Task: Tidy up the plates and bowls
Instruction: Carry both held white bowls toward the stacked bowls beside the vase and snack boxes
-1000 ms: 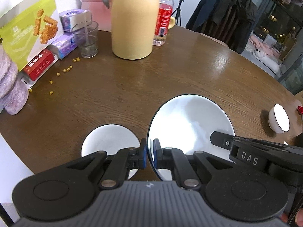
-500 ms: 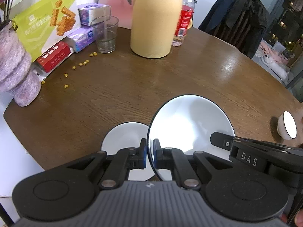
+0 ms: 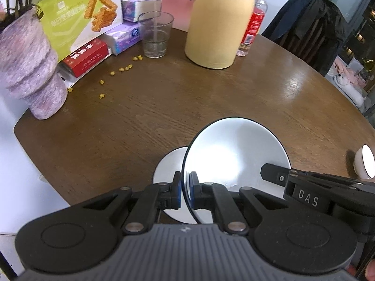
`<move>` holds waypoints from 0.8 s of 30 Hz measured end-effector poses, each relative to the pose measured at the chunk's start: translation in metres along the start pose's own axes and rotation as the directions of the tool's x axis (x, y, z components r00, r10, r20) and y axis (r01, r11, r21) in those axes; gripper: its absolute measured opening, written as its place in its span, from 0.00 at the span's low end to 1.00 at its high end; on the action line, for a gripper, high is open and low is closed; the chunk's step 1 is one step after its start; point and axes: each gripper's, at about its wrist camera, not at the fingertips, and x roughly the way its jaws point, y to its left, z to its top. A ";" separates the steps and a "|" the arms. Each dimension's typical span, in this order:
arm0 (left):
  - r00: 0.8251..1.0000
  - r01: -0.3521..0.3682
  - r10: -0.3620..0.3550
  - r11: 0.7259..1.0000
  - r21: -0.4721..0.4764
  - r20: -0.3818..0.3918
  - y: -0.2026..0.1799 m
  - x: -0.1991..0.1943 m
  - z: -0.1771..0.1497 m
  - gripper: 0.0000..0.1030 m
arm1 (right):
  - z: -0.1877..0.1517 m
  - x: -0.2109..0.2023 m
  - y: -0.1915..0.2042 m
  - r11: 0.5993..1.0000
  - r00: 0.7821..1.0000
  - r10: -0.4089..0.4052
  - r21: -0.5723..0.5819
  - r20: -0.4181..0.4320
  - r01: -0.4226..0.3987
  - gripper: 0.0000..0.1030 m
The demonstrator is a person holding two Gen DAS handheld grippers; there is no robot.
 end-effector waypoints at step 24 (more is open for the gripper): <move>0.998 -0.035 0.036 0.999 0.034 -0.044 0.027 0.037 -0.009 0.07 | -0.009 0.044 0.028 0.997 0.998 -0.044 -0.072 -0.044 0.040 0.06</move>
